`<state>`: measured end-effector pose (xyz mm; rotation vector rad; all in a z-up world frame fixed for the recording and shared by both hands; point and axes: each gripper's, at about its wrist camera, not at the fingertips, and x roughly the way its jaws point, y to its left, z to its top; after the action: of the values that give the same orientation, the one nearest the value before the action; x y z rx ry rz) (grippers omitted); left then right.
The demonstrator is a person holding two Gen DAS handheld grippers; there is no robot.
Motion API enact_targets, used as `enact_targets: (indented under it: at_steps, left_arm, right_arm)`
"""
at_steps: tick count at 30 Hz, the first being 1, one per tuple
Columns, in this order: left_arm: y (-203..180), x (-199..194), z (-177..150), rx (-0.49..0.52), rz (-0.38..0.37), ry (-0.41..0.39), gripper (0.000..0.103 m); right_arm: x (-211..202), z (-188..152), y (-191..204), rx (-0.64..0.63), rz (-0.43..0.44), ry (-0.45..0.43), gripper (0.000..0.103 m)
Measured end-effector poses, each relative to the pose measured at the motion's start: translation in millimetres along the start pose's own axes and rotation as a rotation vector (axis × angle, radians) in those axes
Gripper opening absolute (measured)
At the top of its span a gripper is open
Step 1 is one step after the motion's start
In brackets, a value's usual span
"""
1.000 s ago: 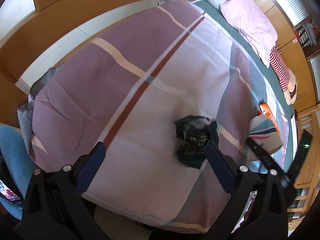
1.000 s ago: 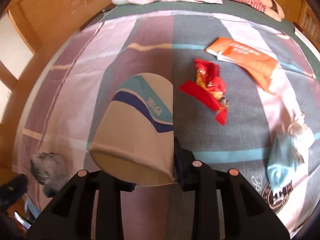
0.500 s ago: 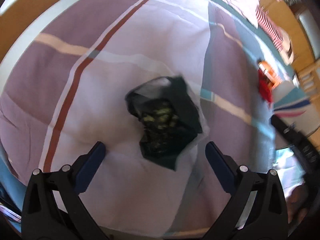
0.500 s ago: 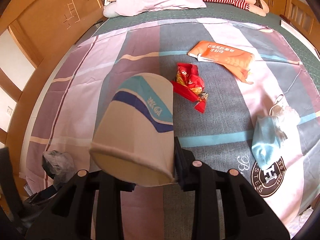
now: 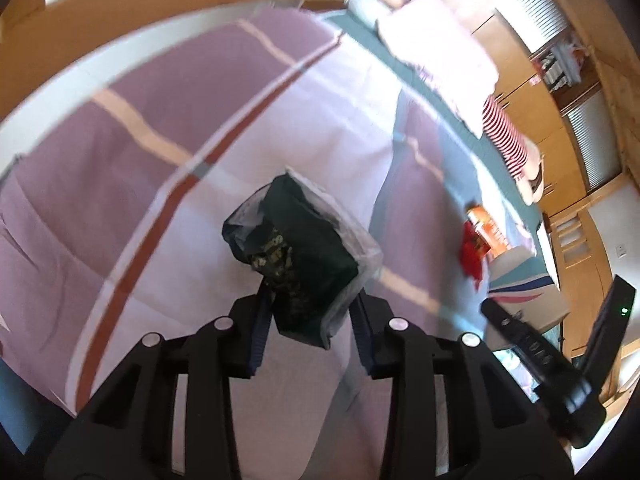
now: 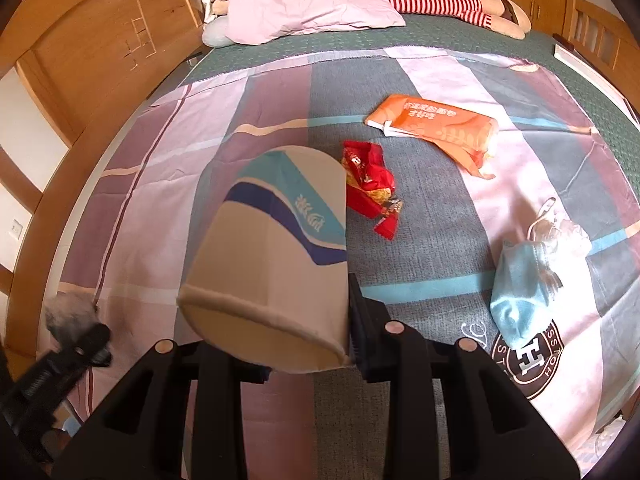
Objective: Collect trash
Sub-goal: 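Grasp the white paper cup with the right tool while the left tool grasps the grey bag, then carry the cup and grey bag to the bin and open both tools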
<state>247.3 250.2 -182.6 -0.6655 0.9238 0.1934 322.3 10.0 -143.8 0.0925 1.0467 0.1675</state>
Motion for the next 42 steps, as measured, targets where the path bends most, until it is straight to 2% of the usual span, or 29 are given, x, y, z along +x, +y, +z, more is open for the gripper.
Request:
enact_targets:
  at_steps: [5,17,27,34,38,40,42]
  left_arm:
    - [-20.7,-29.5,-4.2,0.137,0.115,-0.137,0.037]
    - [-39.8,-57.3,-13.2,0.264,0.213,-0.241,0.037]
    - [-53.5,-70.3,-24.5,0.350,0.250,-0.296,0.037]
    - [-55.1,-73.7,-26.5,0.364,0.248,-0.300,0.037]
    - [-58.9,-76.9,-26.0,0.364,0.217,-0.290,0.037]
    - [-64.0,-80.7,-28.3,0.376,0.194,-0.293,0.037]
    - [-70.9,-84.5,-34.4,0.404,0.160,-0.294,0.037]
  right_arm:
    - [-2.4,-0.5,6.2,-0.031,-0.002,-0.016,0.031]
    - [1.1,-0.9,8.6,-0.040,0.002,-0.001,0.031]
    - [-0.1,-2.0,14.0,-0.056,-0.002,-0.012,0.031]
    - [-11.0,-0.9,17.6,-0.081,-0.005,-0.069,0.031]
    - [-44.1,-8.5,6.6,-0.044,0.014,-0.172,0.031]
    - [-73.1,-21.0,-8.0,-0.002,0.058,-0.231,0.031]
    - [-105.2,-35.4,-27.7,0.017,0.065,-0.264,0.031]
